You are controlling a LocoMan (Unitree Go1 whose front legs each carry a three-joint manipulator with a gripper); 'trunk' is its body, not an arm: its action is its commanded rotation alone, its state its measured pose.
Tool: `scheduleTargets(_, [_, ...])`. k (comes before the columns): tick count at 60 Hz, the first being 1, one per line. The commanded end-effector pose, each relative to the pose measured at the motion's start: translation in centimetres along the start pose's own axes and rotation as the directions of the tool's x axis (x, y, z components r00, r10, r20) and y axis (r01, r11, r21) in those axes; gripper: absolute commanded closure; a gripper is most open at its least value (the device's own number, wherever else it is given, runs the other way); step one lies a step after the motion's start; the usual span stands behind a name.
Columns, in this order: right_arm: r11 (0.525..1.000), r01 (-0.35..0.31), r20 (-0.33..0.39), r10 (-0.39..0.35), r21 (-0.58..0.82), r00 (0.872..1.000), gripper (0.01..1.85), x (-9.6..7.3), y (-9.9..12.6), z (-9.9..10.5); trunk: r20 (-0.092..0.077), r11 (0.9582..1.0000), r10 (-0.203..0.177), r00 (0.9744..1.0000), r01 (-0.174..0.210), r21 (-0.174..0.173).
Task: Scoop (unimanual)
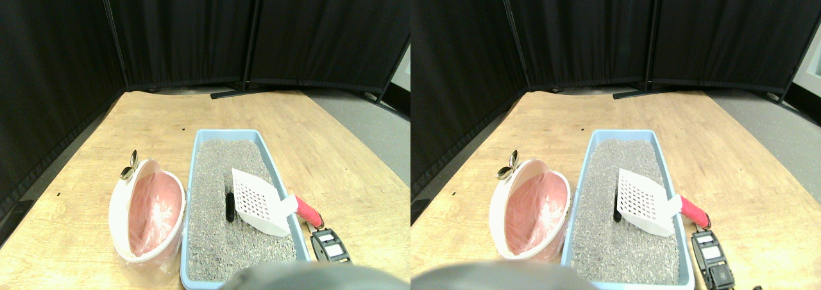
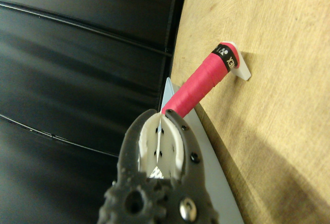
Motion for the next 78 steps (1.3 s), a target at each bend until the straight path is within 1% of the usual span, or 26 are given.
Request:
scheduleTargets(1, [1.0, 0.006, 0.04, -0.005, -0.007, 0.999, 1.4, 0.1, 0.0, 0.7, 0.003, 0.9999, 0.008, 1.0, -0.008, -0.008])
scheduleTargets(6, [1.0, -0.001, 0.056, 0.001, 0.009, 0.998, 1.41, 0.0, 0.2, 0.7, 0.001, 0.9999, 0.005, 1.0, -0.005, -0.01])
scheduleTargets(14, [1.0, -0.008, 0.085, 0.006, 0.025, 0.996, 1.43, -0.1, 0.4, 0.8, 0.005, 0.9999, 0.002, 1.0, -0.002, -0.012])
scheduleTargets(17, [1.0, -0.009, 0.087, 0.006, 0.026, 0.996, 1.44, -0.1, 0.4, 0.9, 0.007, 0.9999, 0.0, 1.0, 0.0, -0.012])
scheduleTargets(25, [0.999, -0.014, 0.092, 0.01, 0.043, 0.996, 1.44, -0.1, 0.3, 0.9, 0.006, 0.9999, -0.002, 1.0, 0.002, -0.012])
scheduleTargets(28, [0.998, -0.029, 0.109, 0.024, 0.048, 0.994, 1.43, 0.0, 0.3, 0.9, 0.006, 0.9999, -0.006, 1.0, 0.006, -0.013])
scheduleTargets(33, [0.995, -0.053, 0.159, 0.039, 0.088, 0.986, 1.36, 0.2, 0.0, 0.7, 0.004, 0.9999, -0.01, 0.9999, 0.011, -0.011])
scheduleTargets(35, [0.992, -0.055, 0.177, 0.034, 0.113, 0.984, 1.3, 0.4, -0.3, 0.5, 0.001, 0.9999, -0.013, 0.9999, 0.013, -0.011])
scheduleTargets(37, [0.991, -0.046, 0.169, 0.025, 0.122, 0.985, 1.22, 0.5, -0.5, 0.4, 0.001, 0.9999, -0.013, 0.9999, 0.013, -0.01])
scheduleTargets(38, [0.991, -0.046, 0.169, 0.025, 0.122, 0.985, 1.22, 0.5, -0.5, 0.4, 0.001, 0.9999, -0.014, 0.9999, 0.014, -0.009])
scheduleTargets(41, [0.99, -0.031, 0.166, 0.007, 0.141, 0.986, 1.1, 0.7, -0.8, 0.3, -0.001, 0.9998, -0.016, 0.9999, 0.016, -0.008])
scheduleTargets(46, [0.991, -0.027, 0.165, 0.005, 0.133, 0.986, 1.03, 1.0, -1.2, 0.3, -0.002, 0.9998, -0.021, 0.9998, 0.021, -0.005])
scheduleTargets(54, [0.987, -0.034, 0.166, 0.007, 0.158, 0.986, 0.99, 1.2, -1.9, 0.1, -0.005, 0.9996, -0.028, 0.9996, 0.028, -0.007])
scheduleTargets(60, [0.985, -0.026, 0.165, -0.002, 0.169, 0.986, 1.01, 1.5, -2.0, 0.0, -0.008, 0.9994, -0.033, 0.9994, 0.033, -0.007])
scheduleTargets(63, [0.98, -0.038, 0.174, 0.003, 0.196, 0.985, 1.01, 1.6, -2.1, -0.2, -0.009, 0.9994, -0.034, 0.9994, 0.034, -0.008])
scheduleTargets(70, [0.974, -0.032, 0.156, -0.003, 0.223, 0.988, 1.0, 2.0, -2.0, -0.6, -0.009, 0.9994, -0.034, 0.9994, 0.033, -0.009])
scheduleTargets(71, [0.973, -0.024, 0.147, -0.01, 0.232, 0.989, 0.99, 2.1, -2.0, -0.6, -0.014, 0.9995, -0.028, 0.9995, 0.028, -0.013])
scheduleTargets(78, [0.972, -0.027, 0.136, -0.005, 0.233, 0.991, 0.97, 2.7, -1.8, -1.0, -0.016, 0.9996, -0.023, 0.9996, 0.023, -0.015])
